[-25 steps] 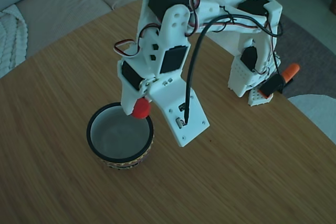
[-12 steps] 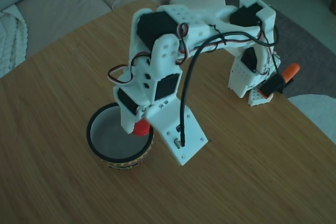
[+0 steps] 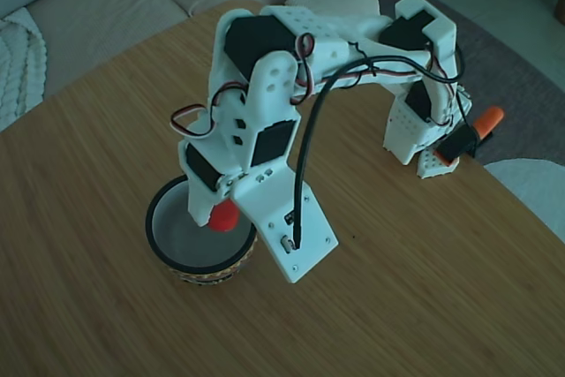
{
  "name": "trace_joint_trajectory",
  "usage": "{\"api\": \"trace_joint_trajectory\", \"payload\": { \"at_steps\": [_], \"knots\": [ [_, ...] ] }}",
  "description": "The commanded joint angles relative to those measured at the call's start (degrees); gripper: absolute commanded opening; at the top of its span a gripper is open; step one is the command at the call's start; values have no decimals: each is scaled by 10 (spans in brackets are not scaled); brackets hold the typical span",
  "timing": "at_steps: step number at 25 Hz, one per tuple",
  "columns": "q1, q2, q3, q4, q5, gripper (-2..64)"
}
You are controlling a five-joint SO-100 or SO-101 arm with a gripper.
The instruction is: Grasp a red cap and put it in the cup.
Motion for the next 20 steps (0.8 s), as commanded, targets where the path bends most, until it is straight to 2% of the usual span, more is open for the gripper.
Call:
{"api": "trace_joint_trajectory", "payload": {
  "at_steps": [1,14,20],
  "knots": [
    [-2,11,-35,-2,4,104],
    [-13,11,-54,-6,5,109],
    [-13,11,-54,-6,5,274]
  ]
}}
